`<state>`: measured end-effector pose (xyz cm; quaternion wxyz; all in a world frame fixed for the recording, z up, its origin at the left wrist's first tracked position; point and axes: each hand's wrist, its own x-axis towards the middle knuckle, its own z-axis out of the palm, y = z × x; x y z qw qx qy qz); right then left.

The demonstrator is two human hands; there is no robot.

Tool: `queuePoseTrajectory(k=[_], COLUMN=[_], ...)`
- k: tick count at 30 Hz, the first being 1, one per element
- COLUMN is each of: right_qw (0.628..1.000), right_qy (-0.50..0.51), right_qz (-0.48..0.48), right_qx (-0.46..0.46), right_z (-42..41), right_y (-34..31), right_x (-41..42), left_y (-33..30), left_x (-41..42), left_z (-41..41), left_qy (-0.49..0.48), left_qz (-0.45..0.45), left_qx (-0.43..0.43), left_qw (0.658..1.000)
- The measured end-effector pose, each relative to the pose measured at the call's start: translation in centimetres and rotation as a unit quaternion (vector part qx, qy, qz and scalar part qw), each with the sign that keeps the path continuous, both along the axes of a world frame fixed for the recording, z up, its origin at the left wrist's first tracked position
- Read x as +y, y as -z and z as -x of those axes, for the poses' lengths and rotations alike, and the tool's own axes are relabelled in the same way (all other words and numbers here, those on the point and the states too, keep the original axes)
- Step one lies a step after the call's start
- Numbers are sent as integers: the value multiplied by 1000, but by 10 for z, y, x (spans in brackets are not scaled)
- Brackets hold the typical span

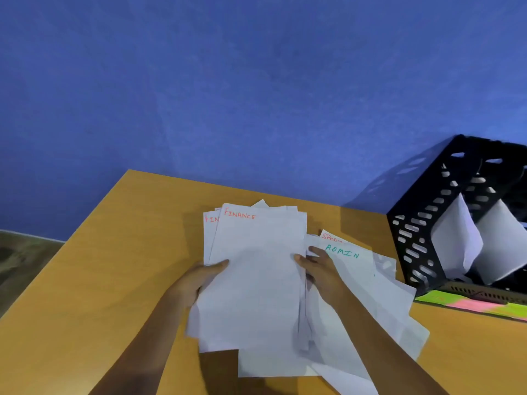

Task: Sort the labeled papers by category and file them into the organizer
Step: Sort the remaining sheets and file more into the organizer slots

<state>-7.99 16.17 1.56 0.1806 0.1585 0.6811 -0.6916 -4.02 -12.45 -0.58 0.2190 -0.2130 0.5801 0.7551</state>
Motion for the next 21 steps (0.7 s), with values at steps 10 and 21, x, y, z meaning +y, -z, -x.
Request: queuePoseTrajectory(k=[10,21], right_qw=[990,943], right_qy=[-61,124], right_qz=[-17,-54], right_qx=[126,303], right_z=[15,-6], right_y=[-62,-101], right_x=[10,2], left_y=[-85,-103], left_x=[41,116], left_z=[32,48], left_qy=[61,-119], left_qz=[-32,82], left_qx=[125,360], left_qw=[990,922])
